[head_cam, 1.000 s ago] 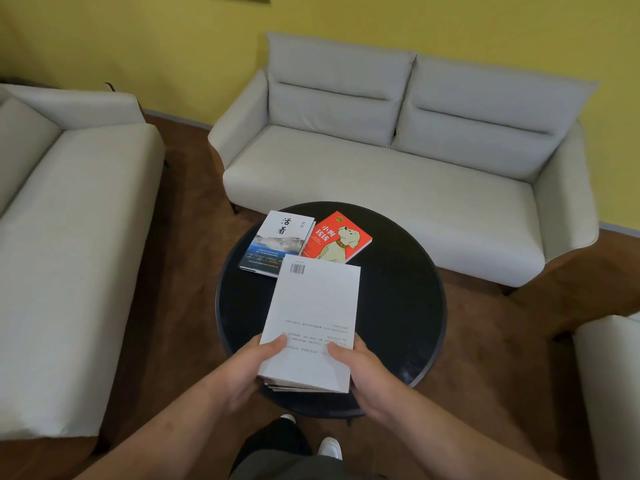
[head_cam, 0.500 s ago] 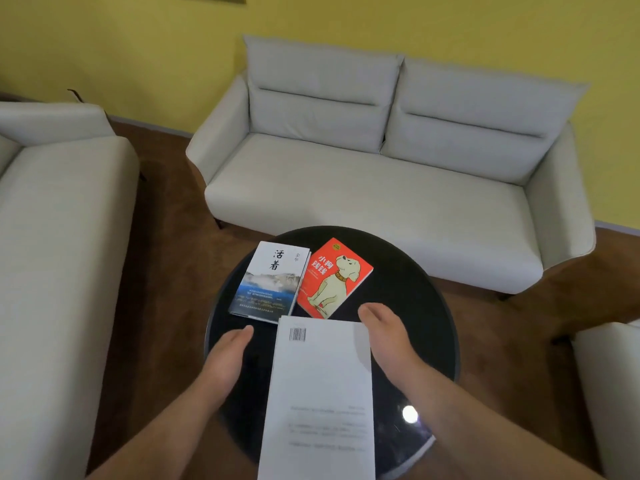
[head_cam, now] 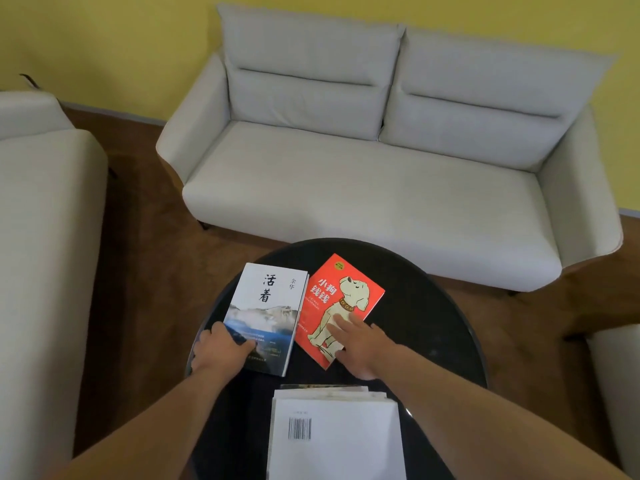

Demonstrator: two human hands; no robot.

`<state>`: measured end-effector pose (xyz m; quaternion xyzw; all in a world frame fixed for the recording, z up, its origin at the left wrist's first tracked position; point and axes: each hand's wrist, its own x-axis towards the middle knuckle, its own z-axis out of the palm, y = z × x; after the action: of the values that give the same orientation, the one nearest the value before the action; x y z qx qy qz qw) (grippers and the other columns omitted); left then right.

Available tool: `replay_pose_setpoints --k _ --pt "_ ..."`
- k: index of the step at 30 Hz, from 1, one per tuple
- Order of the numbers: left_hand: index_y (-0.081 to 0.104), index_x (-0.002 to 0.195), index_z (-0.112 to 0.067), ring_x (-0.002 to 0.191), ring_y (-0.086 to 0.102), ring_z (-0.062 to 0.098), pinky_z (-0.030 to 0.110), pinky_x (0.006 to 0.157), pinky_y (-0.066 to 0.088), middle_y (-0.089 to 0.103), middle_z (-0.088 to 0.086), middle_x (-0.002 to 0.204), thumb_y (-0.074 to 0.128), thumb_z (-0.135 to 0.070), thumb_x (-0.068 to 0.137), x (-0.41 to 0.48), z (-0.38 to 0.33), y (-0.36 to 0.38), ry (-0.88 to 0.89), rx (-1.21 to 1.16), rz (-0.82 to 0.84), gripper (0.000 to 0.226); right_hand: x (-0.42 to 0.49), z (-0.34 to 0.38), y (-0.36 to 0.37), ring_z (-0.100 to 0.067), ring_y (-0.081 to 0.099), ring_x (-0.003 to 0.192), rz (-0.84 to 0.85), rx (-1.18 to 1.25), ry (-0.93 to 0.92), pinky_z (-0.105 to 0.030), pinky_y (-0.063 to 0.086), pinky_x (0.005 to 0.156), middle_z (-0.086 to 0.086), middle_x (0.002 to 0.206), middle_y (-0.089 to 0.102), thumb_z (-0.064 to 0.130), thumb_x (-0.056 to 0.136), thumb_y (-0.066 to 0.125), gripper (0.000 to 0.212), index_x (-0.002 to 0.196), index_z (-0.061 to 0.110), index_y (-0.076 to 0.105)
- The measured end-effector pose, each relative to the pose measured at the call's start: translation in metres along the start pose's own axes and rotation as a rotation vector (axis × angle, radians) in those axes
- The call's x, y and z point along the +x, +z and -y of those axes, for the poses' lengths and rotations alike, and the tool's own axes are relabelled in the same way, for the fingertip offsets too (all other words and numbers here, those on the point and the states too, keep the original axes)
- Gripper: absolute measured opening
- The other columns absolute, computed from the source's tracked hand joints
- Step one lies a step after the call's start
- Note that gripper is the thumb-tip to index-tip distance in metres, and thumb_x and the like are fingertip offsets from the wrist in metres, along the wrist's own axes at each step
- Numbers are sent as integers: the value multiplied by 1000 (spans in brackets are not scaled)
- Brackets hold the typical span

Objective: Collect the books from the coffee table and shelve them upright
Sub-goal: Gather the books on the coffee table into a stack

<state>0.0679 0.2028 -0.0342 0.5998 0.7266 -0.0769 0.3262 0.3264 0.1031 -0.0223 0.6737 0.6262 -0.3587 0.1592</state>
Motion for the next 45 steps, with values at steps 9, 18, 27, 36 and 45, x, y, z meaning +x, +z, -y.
replay_pose_setpoints --k 9,18,27,36,45 --pt "64 111 -11 93 71 27 47 88 58 73 10 103 97 -37 45 11 1 14 -77 -400 314 78 -22 -38 37 -18 -9 158 -109 82 81 -56 2 124 13 171 1 53 105 36 61 160 34 18" --pt "57 109 -10 93 66 26 36 72 55 67 10 103 78 -22 85 -15 -48 5 43 -705 149 34 -56 -79 61 -15 1 158 -254 204 235 -52 3 125 15 169 13 56 102 43 57 154 35 33" --pt "59 110 -11 95 69 31 52 88 57 69 11 104 79 -24 84 -31 -57 23 16 -812 156 36 -71 -99 80 -30 55 119 -541 896 1072 -45 55 96 -14 131 49 61 71 80 82 129 15 46" --pt "59 109 -14 98 70 33 55 90 56 70 13 108 81 -20 82 -45 -63 40 39 -794 287 35 -67 -87 61 -34 68 112 -436 1473 1185 -39 60 85 -17 122 67 37 82 82 54 118 6 55" --pt "58 105 -19 97 69 30 49 85 58 68 10 107 79 -23 84 -55 -64 27 51 -856 226 30 -94 -91 57 -28 67 97 -551 1588 918 -46 56 85 -8 112 68 29 100 59 34 129 11 55"
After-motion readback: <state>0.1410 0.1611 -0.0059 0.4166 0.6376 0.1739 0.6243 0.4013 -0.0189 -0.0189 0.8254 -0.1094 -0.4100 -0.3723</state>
